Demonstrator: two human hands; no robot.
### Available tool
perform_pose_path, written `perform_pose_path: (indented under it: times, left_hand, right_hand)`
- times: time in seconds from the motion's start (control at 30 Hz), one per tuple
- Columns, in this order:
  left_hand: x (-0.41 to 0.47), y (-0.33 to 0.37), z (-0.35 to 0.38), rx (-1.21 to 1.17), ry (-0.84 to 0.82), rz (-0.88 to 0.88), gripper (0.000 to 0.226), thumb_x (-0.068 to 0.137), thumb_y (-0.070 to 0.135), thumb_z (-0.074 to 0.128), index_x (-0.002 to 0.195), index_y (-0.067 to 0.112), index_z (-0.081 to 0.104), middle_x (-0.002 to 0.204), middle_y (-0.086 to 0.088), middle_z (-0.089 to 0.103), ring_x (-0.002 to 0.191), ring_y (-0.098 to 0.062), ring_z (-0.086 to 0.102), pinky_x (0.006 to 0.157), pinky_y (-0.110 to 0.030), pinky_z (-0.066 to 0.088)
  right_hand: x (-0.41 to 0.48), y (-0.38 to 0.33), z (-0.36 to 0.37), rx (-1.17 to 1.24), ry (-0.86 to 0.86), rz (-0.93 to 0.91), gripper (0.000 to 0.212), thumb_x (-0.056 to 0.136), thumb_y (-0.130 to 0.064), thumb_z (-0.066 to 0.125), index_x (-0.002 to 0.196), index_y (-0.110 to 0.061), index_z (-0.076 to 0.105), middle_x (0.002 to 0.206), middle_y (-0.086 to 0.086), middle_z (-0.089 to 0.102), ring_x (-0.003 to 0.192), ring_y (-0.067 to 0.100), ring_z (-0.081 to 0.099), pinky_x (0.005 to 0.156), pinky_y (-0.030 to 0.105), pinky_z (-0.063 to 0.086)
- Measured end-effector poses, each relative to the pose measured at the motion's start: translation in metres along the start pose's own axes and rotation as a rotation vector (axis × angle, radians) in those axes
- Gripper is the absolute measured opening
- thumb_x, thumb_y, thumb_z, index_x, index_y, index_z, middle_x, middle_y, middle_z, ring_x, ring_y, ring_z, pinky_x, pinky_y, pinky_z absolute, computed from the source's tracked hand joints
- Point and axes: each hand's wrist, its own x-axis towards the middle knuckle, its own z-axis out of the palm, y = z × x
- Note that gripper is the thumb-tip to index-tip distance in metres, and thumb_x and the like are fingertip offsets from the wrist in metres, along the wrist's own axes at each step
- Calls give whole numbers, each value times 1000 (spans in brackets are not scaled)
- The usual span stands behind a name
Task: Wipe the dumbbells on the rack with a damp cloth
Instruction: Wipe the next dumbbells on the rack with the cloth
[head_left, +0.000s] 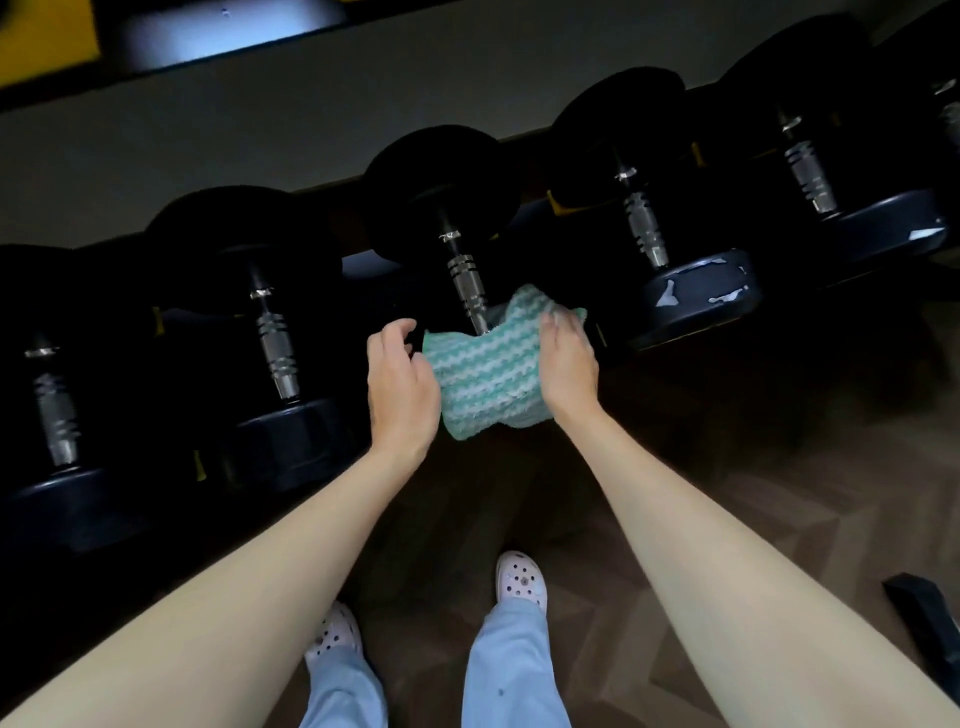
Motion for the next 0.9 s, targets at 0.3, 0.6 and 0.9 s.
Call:
perform_pose_path:
  times: [0.3,0.6,0.9]
  left_hand:
    - [-11,-15,-6,-13,-73,-6,24,95,7,41,119,7,48,119,-3,43,104,-8,45,85,-21,36]
    - [-20,-6,27,423,-379,179,65,98,41,29,148,2,12,155,-17,11,144,-30,5,118,-36,7]
    - [-36,-9,55,779,-175,570,61,99,40,0,147,2,5,151,-24,8,141,-33,6,116,-39,2]
  right_hand:
    - [-23,-7,12,-485,-125,-158,66,88,-64,36,144,-30,29,156,7,13,143,34,3,115,51,9]
    - [10,8,-10,183,-208,135,51,101,-41,25,149,-25,18,158,-1,14,144,18,15,117,41,18]
    - [-32,46,-15,435,-299,2,52,98,-34,36,148,-27,25,155,-11,22,144,8,16,118,40,19]
